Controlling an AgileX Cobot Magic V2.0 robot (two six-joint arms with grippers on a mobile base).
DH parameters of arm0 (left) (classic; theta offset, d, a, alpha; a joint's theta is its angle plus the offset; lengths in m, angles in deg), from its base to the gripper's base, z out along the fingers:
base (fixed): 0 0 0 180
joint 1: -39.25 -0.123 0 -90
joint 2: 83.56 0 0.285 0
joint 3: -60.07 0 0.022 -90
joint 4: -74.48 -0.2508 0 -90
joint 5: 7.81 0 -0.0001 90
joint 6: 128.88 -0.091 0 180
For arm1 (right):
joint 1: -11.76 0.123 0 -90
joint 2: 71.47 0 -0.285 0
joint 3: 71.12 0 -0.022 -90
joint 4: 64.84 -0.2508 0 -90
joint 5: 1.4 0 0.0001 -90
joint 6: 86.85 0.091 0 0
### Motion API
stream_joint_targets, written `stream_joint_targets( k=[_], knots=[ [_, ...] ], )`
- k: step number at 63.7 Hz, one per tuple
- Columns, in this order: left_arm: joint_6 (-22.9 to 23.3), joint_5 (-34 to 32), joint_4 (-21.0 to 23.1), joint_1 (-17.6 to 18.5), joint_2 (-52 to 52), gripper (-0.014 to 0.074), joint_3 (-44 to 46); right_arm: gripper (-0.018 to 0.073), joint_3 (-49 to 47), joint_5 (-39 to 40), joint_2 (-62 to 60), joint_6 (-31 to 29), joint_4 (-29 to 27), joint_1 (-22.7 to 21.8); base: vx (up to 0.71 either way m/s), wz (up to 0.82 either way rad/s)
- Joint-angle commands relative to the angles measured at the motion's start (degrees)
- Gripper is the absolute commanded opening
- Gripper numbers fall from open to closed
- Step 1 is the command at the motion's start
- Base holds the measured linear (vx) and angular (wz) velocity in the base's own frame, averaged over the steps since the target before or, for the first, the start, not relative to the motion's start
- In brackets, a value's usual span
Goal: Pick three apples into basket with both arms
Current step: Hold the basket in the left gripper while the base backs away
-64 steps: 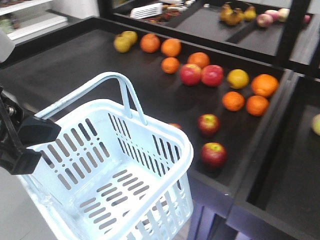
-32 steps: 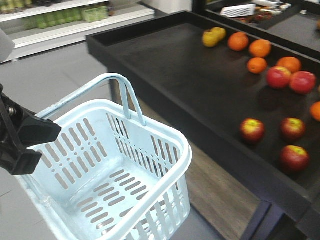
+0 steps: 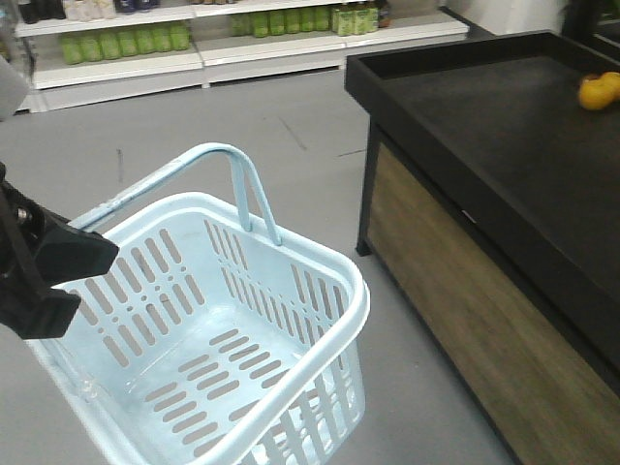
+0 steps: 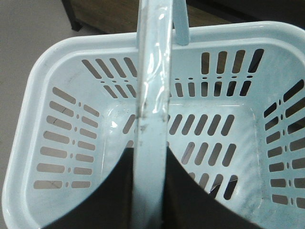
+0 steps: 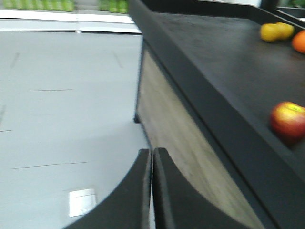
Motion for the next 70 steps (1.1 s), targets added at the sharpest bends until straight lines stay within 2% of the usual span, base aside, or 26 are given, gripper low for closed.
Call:
stream_joint_targets(
  k=[1, 36, 70],
  knots=[
    [0.6, -4.0, 1.2, 0.1, 0.9, -0.0008, 2.0, -0.0008, -1.8, 4.1, -0.3, -0.6, 0.4, -0.1, -0.1, 0.62],
    [0.6, -4.0, 1.2, 0.1, 0.9, -0.0008, 2.0, -0.0008, -1.8, 4.1, -0.3, -0.6, 0.4, -0.1, -0.05, 0.55],
    [0.5, -3.9, 1.2, 0.1, 0.9, -0.0007, 2.0, -0.0008, -1.8, 4.1, -0.3, -0.6, 0.4, -0.1, 0.09, 0.52]
  ],
)
